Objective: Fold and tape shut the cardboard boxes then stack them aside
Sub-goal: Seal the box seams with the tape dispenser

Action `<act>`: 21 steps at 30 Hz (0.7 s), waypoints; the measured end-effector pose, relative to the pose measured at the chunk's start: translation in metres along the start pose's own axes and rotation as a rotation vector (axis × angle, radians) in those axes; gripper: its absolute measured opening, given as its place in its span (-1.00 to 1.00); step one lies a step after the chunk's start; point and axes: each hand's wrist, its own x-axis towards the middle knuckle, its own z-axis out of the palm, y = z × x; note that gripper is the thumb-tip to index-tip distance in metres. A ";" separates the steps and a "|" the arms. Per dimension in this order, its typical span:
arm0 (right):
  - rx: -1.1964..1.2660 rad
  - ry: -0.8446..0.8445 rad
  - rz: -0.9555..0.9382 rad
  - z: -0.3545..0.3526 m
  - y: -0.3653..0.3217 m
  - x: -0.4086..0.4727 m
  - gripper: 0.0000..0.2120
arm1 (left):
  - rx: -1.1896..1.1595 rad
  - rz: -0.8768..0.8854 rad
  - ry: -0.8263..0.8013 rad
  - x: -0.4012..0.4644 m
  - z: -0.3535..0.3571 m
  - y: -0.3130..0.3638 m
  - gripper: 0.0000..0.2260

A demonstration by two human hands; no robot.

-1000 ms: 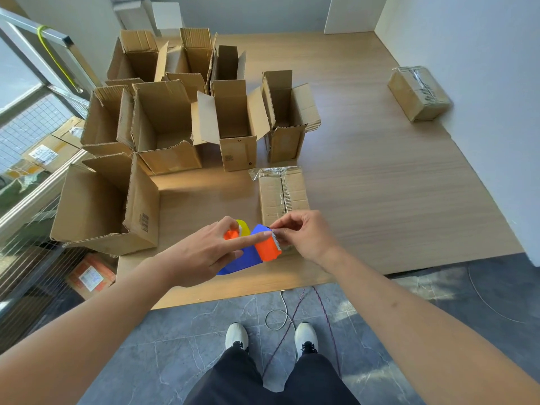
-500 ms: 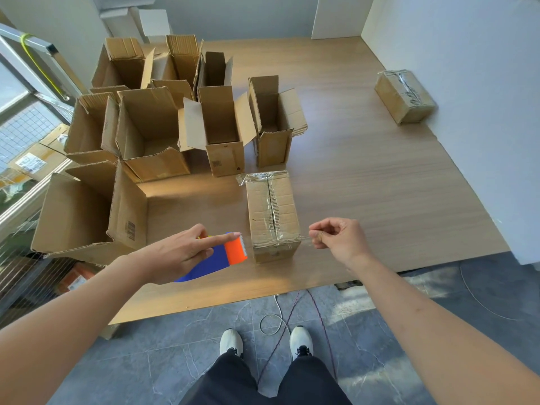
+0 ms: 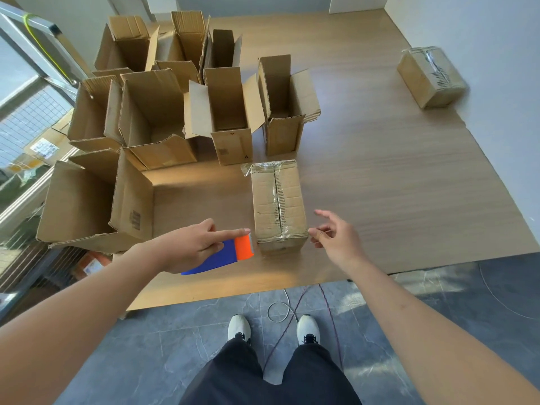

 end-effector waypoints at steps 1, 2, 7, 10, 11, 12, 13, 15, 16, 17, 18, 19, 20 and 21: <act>-0.055 -0.022 -0.001 0.000 0.002 0.000 -0.53 | 0.007 0.002 0.003 0.001 0.001 0.001 -0.47; -0.143 -0.033 -0.016 0.000 0.003 0.000 -0.48 | 0.014 0.003 0.006 0.001 0.003 0.002 -0.47; -0.511 0.249 -0.473 0.013 -0.016 -0.004 -0.57 | -0.002 0.001 0.044 -0.005 0.010 0.001 -0.46; -0.810 0.146 -0.868 0.044 -0.039 -0.003 -0.58 | -0.054 -0.005 0.057 -0.006 0.015 0.001 -0.46; -0.903 0.036 -0.951 0.055 -0.041 -0.002 -0.56 | -0.068 -0.009 0.063 -0.006 0.016 0.001 -0.45; -1.002 -0.067 -0.988 0.065 -0.039 -0.001 -0.51 | -0.080 -0.012 0.069 -0.006 0.018 -0.001 -0.45; -1.094 -0.141 -0.990 0.070 -0.034 0.002 -0.45 | -0.093 -0.013 0.078 -0.008 0.020 -0.002 -0.45; -1.200 -0.185 -0.954 0.072 -0.018 0.009 -0.40 | -0.125 -0.008 0.081 -0.011 0.024 -0.005 -0.45; -1.206 -0.176 -0.944 0.069 -0.011 0.013 -0.40 | -0.156 -0.006 0.081 -0.013 0.025 -0.007 -0.45; -1.202 -0.161 -0.946 0.065 -0.005 0.016 -0.41 | -0.187 -0.002 0.084 -0.014 0.025 -0.007 -0.45; -1.195 -0.142 -0.962 0.062 -0.002 0.019 -0.41 | -0.206 0.001 0.086 -0.014 0.025 -0.007 -0.46; -1.189 -0.123 -0.987 0.061 -0.001 0.022 -0.41 | -0.212 0.004 0.086 -0.014 0.025 -0.007 -0.46; -1.185 -0.104 -1.011 0.061 0.000 0.024 -0.41 | -0.212 0.004 0.086 -0.014 0.025 -0.008 -0.47; -1.181 -0.086 -1.031 0.062 0.002 0.026 -0.41 | -0.216 0.003 0.086 -0.014 0.026 -0.010 -0.47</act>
